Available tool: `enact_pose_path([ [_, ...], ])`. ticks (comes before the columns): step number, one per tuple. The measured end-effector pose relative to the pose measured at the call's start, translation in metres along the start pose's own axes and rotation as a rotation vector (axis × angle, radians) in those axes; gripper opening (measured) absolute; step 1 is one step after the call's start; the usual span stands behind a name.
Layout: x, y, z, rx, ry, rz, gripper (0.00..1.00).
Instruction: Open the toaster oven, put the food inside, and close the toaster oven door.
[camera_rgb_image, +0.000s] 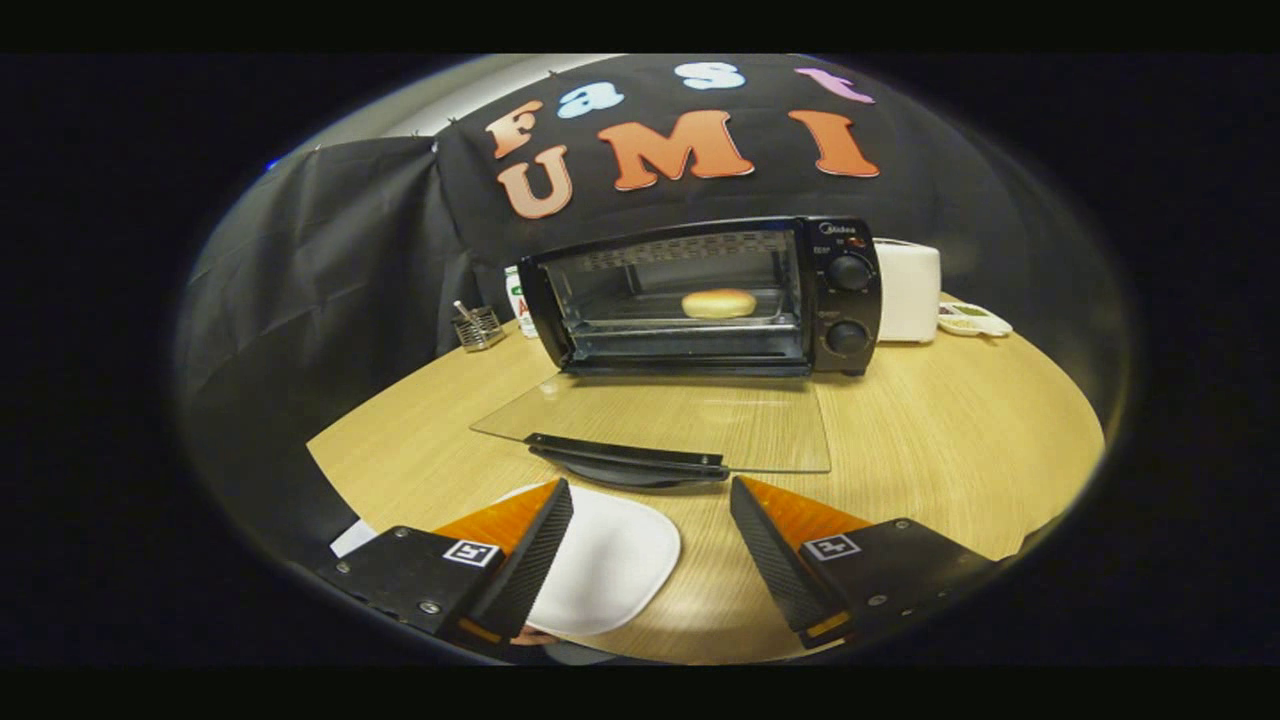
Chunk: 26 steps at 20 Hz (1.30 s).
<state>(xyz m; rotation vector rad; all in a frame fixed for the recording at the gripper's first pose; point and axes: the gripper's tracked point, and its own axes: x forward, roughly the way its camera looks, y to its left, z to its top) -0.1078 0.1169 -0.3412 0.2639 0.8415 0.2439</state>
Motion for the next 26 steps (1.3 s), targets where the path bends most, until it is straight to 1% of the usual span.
enact_pose_path([
  [2, 0.004, 0.0, -0.004, 0.002, 0.019, -0.004, 0.95],
  [4, 0.009, -0.005, -0.012, -0.006, 0.046, -0.026, 0.95],
  [7, 0.016, -0.009, -0.019, 0.018, 0.077, -0.047, 0.95],
  [10, 0.02, -0.003, -0.016, 0.04, 0.084, -0.036, 0.95],
  [18, 0.034, 0.016, -0.019, 0.0, 0.133, -0.03, 0.95],
  [23, 0.032, 0.018, -0.002, -0.007, 0.106, -0.047, 0.96],
  [26, 0.033, 0.022, 0.014, -0.055, 0.061, -0.065, 0.95],
])
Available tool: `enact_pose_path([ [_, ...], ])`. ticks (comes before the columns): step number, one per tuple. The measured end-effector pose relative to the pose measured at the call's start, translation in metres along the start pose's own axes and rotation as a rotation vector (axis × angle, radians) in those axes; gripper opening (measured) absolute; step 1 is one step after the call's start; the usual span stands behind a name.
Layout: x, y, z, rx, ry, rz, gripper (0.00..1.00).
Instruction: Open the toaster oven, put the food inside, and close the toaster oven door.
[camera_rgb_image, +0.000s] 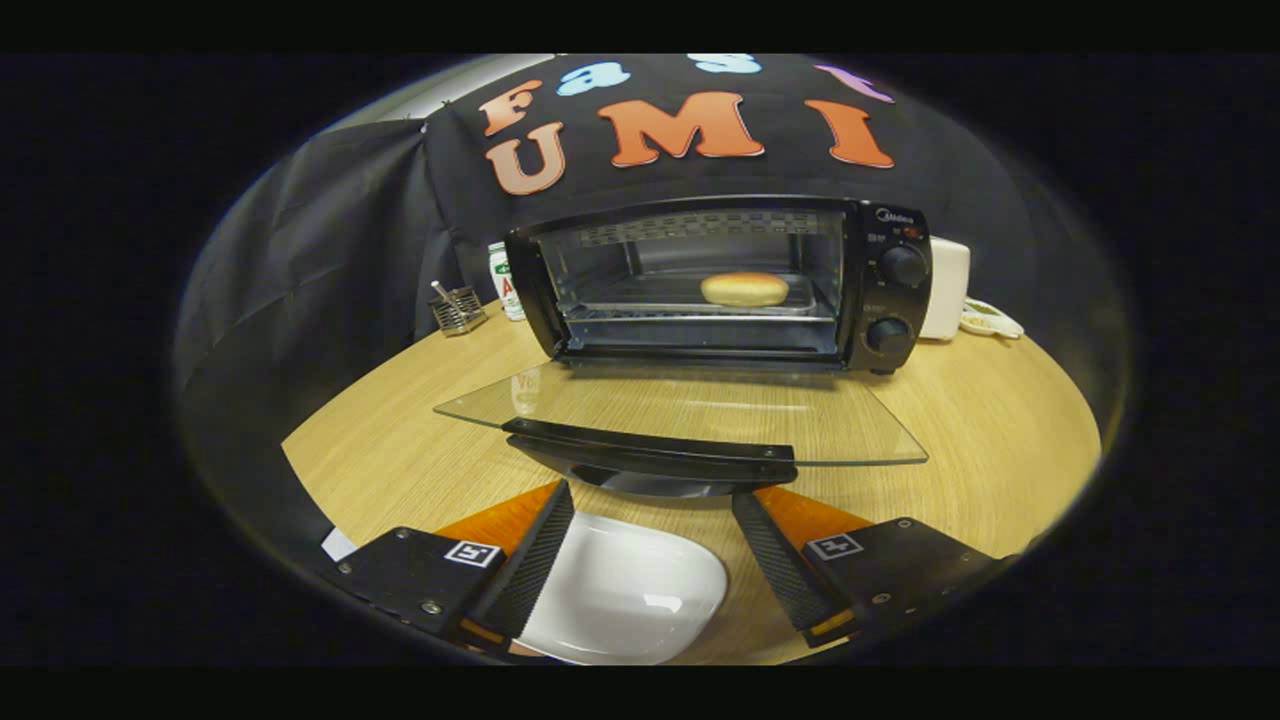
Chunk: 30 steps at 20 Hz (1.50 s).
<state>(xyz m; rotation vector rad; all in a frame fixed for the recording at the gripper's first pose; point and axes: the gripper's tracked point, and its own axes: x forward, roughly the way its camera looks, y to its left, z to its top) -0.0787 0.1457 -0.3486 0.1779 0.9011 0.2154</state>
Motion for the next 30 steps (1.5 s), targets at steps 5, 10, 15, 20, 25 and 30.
enact_pose_path([
  [5, 0.008, 0.0, 0.023, -0.047, -0.042, -0.036, 0.95],
  [10, 0.013, -0.005, 0.055, -0.011, -0.13, -0.066, 0.95],
  [15, 0.02, -0.021, 0.086, -0.026, -0.227, -0.147, 0.95],
  [20, 0.035, -0.022, 0.104, -0.016, -0.249, -0.15, 0.95],
  [25, 0.052, -0.029, 0.13, -0.03, -0.289, -0.183, 0.95],
  [30, 0.062, -0.043, 0.177, -0.064, -0.379, -0.252, 0.95],
])
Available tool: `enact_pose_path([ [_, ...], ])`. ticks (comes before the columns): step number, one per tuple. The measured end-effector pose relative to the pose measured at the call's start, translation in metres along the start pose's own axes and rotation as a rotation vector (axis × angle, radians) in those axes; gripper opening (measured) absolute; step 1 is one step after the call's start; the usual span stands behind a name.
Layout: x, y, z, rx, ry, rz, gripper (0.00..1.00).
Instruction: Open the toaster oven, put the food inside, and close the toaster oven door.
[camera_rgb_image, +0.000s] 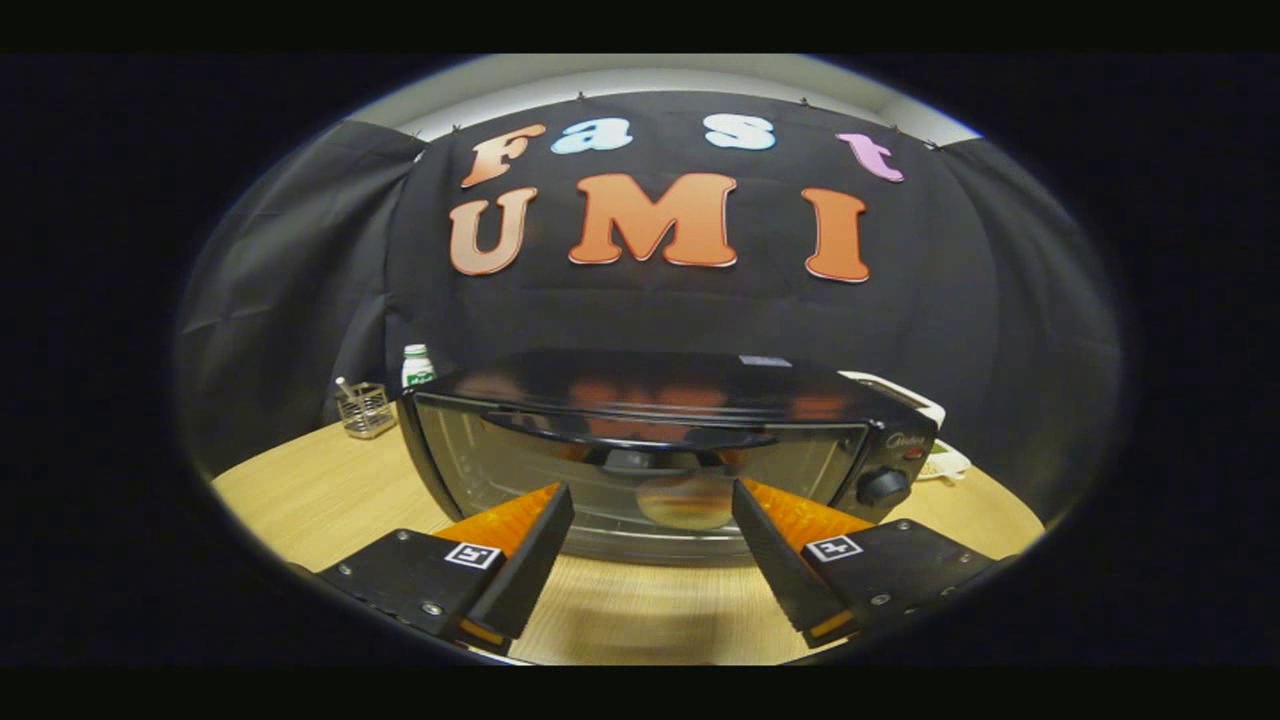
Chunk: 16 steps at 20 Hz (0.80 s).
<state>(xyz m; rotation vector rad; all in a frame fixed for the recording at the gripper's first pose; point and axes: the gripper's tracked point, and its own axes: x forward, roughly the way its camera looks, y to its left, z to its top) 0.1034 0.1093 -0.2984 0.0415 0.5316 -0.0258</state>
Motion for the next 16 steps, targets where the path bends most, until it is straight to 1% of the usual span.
enact_pose_path([
  [2, 0.004, -0.003, 0.002, 0.031, 0.006, -0.017, 0.95],
  [4, -0.001, 0.001, 0.003, 0.034, 0.003, 0.003, 0.92],
  [8, -0.021, -0.001, 0.009, 0.021, -0.006, 0.016, 0.92],
  [10, -0.039, 0.0, 0.023, 0.024, -0.051, 0.032, 0.92],
  [14, -0.078, -0.009, 0.064, -0.051, -0.162, 0.022, 0.92],
  [16, -0.1, -0.008, 0.086, -0.042, -0.204, 0.043, 0.92],
])
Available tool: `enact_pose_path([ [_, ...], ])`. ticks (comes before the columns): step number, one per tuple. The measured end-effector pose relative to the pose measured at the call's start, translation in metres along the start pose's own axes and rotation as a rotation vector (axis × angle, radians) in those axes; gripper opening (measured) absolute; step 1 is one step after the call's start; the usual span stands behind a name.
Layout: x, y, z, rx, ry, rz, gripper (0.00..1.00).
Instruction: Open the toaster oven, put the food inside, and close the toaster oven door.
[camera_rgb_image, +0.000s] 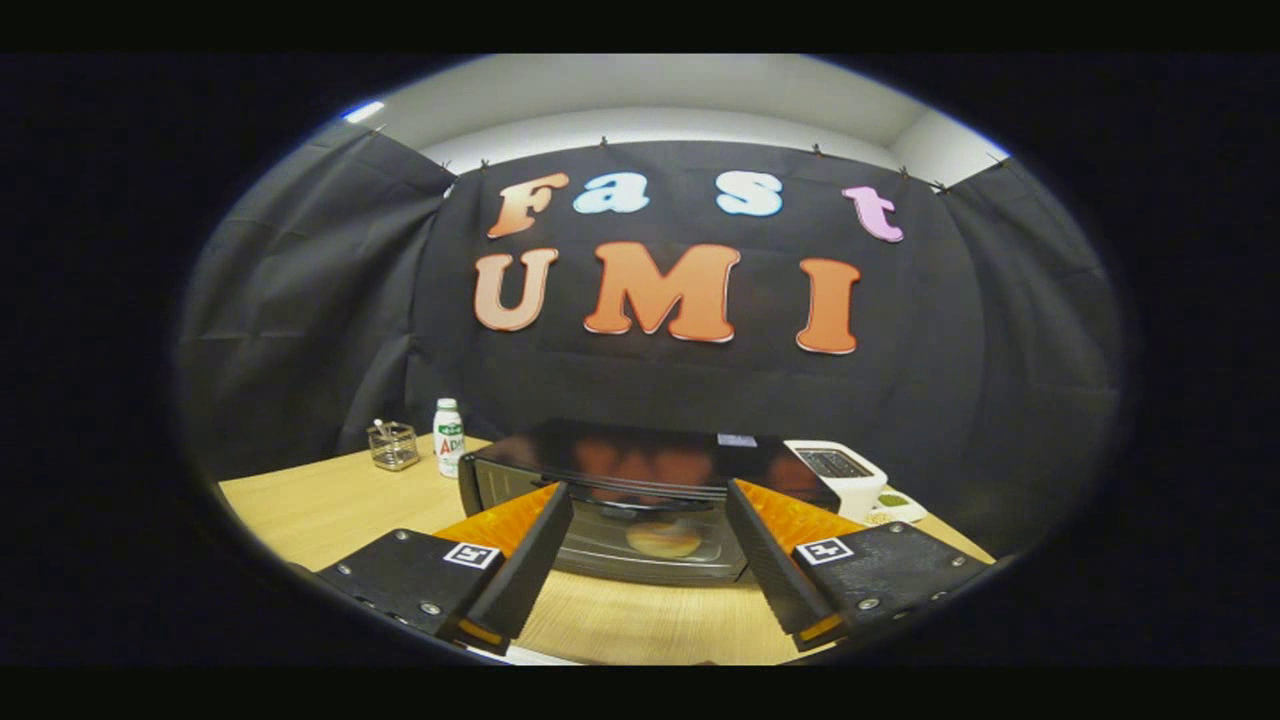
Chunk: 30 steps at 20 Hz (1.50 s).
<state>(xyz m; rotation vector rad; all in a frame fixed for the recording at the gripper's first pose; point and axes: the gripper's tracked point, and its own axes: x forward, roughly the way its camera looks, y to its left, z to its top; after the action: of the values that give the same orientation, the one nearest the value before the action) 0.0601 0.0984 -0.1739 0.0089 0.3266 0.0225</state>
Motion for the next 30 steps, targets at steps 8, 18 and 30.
enact_pose_path([
  [8, -0.067, -0.014, 0.082, 0.004, -0.145, 0.012, 0.92],
  [18, -0.134, -0.016, 0.147, 0.007, -0.271, 0.053, 0.92],
  [30, -0.154, -0.033, 0.153, 0.024, -0.296, 0.039, 0.93],
])
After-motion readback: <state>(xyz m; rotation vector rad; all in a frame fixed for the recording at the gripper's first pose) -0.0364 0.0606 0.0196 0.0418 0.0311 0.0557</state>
